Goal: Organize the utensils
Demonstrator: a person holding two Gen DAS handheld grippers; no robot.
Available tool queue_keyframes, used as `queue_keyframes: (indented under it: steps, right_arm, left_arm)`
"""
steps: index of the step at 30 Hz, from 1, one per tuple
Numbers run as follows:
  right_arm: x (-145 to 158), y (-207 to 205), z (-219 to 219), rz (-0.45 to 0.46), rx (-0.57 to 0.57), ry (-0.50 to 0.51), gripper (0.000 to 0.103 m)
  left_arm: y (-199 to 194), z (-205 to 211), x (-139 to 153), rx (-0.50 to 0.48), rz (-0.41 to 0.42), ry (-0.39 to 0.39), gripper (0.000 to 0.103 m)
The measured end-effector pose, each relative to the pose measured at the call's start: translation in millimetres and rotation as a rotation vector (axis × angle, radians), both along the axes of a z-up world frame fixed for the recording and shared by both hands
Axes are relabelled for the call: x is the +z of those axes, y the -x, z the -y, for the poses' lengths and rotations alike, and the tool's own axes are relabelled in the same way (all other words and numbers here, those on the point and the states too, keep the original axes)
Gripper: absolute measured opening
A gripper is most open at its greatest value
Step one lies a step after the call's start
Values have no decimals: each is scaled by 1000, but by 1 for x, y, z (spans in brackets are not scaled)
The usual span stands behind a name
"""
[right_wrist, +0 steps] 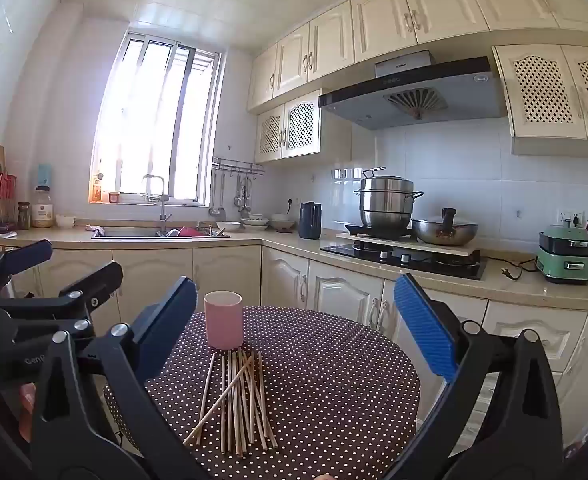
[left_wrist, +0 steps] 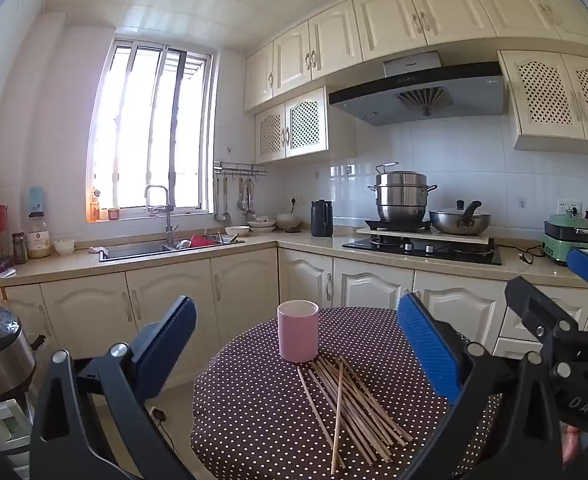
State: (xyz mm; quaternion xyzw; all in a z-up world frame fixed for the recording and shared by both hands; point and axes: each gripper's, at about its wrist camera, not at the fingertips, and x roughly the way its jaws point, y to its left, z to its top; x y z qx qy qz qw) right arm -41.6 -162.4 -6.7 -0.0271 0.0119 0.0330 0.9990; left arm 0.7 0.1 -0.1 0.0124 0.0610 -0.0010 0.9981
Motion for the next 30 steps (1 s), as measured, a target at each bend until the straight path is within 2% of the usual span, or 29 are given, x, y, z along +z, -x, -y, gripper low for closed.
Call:
queue_keyframes:
  steps: [15,18,30]
  right_arm:
    - [3,0,-1,-7,1,-12,97]
    - [-6,0,3,-7,2,-14,97]
    - [-4,-4,3,-14,1,-18,97]
  left_arm:
    - [1,1,-8,1,8,-6,99]
    - [2,4,-4,0,7,-9,99]
    - [1,5,-2,0,4,-7,99]
